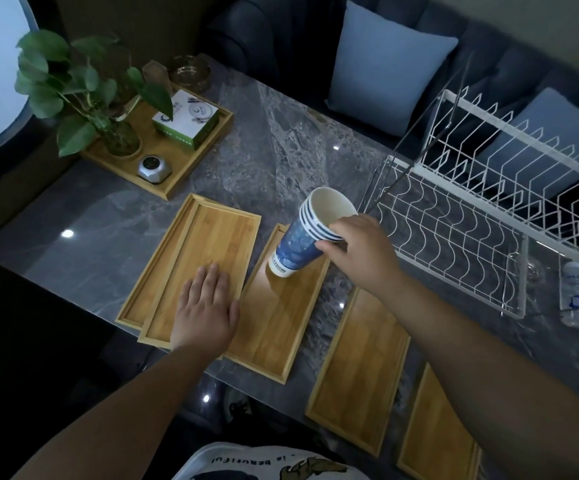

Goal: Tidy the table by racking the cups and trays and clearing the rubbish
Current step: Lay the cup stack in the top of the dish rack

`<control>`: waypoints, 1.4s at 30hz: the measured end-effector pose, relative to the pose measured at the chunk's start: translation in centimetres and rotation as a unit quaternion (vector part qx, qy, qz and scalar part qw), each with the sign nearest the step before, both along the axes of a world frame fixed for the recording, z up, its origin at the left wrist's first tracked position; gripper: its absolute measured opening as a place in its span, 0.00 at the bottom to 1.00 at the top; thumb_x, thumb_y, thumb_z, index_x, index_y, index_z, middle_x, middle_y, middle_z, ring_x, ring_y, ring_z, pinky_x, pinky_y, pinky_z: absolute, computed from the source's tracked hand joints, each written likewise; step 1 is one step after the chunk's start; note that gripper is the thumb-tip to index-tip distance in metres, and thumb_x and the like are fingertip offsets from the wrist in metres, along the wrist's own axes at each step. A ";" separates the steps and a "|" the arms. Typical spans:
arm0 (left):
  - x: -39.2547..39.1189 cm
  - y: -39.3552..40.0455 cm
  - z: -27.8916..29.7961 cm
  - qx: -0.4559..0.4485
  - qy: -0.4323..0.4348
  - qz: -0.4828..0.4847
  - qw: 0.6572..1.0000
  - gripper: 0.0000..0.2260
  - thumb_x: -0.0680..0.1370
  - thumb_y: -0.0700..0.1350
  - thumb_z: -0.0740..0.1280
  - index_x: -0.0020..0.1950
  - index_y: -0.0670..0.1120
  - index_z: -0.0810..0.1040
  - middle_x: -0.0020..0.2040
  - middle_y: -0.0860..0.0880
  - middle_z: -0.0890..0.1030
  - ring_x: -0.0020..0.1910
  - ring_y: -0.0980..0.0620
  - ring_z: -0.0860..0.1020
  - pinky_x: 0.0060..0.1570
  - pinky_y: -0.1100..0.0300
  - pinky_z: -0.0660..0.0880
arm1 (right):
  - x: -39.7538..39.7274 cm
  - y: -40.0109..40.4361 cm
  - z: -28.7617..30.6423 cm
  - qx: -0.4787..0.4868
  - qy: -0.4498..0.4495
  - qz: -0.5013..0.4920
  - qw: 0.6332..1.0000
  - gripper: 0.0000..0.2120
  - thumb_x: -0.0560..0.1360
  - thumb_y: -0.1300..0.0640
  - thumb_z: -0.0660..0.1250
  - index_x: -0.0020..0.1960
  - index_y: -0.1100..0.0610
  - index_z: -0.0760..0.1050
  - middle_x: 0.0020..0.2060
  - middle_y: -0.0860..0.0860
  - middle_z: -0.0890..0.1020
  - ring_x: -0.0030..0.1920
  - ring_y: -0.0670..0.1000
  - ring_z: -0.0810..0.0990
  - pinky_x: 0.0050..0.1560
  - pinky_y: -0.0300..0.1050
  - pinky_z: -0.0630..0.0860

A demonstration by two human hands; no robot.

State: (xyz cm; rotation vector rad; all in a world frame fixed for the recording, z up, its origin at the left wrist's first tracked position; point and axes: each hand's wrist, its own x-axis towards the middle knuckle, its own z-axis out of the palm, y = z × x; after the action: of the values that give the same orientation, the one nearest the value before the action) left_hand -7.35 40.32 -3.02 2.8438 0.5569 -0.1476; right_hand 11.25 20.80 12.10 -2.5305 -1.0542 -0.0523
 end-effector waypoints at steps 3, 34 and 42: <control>0.0 0.0 0.2 -0.006 0.000 0.000 1.000 0.29 0.81 0.59 0.43 0.77 0.45 0.58 0.79 0.45 0.57 0.79 0.46 0.49 0.76 0.47 0.48 | -0.1 -0.6 2.4 0.094 0.088 -0.106 0.986 0.15 0.72 0.51 0.70 0.40 0.63 0.73 0.32 0.57 0.77 0.34 0.53 0.74 0.37 0.49 0.69; 0.3 -0.1 1.1 -0.008 0.007 0.009 1.000 0.33 0.78 0.60 0.45 0.76 0.44 0.64 0.78 0.45 0.62 0.77 0.45 0.56 0.74 0.48 0.51 | 13.1 -16.1 13.3 0.419 0.301 -0.524 0.677 0.18 0.76 0.58 0.69 0.63 0.63 0.71 0.54 0.56 0.82 0.43 0.54 0.83 0.42 0.50 0.81; 0.3 -0.1 1.2 -0.009 0.010 0.008 1.000 0.33 0.78 0.61 0.43 0.77 0.44 0.61 0.78 0.45 0.60 0.78 0.46 0.54 0.75 0.48 0.50 | 14.1 -16.6 11.6 0.303 0.285 -0.547 0.726 0.18 0.76 0.55 0.68 0.63 0.61 0.72 0.50 0.56 0.81 0.43 0.56 0.81 0.48 0.53 0.78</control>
State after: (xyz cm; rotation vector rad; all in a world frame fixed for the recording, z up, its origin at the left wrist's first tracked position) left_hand -7.01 40.20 -1.77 2.8233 0.5808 -0.1782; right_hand 25.36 4.21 23.68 -1.9418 0.6822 0.0525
